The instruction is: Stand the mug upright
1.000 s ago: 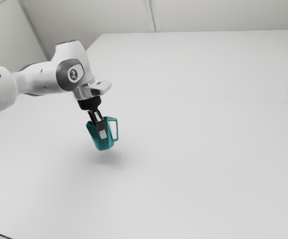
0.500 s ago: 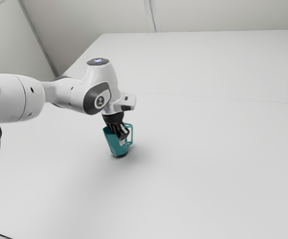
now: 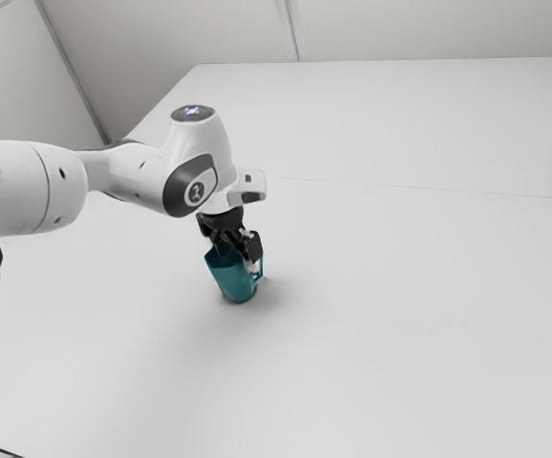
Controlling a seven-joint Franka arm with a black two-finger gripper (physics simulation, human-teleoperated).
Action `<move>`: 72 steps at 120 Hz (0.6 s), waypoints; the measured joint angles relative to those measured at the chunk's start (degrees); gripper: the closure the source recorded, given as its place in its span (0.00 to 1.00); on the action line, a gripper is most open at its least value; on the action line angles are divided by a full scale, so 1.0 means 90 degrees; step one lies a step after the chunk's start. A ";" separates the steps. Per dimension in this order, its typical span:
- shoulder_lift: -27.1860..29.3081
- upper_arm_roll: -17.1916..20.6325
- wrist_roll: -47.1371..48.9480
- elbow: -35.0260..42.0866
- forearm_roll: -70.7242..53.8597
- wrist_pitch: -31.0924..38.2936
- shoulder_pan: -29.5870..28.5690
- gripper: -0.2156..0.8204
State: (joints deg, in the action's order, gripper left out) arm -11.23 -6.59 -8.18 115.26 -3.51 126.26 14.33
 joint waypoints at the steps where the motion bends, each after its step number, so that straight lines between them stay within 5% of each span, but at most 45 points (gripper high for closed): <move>1: 0.0002 0.0000 0.0011 -0.0003 -0.0004 -0.0006 0.0000 0.35; 28: 0.0445 -0.0099 0.0238 -0.0177 -0.0059 -0.0296 -0.0016 0.26; 72: 0.0884 -0.0079 0.0213 -0.2208 -0.0271 -0.2210 -0.0530 0.22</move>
State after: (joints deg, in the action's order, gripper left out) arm -3.27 -7.30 -6.27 95.39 -5.95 106.38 9.56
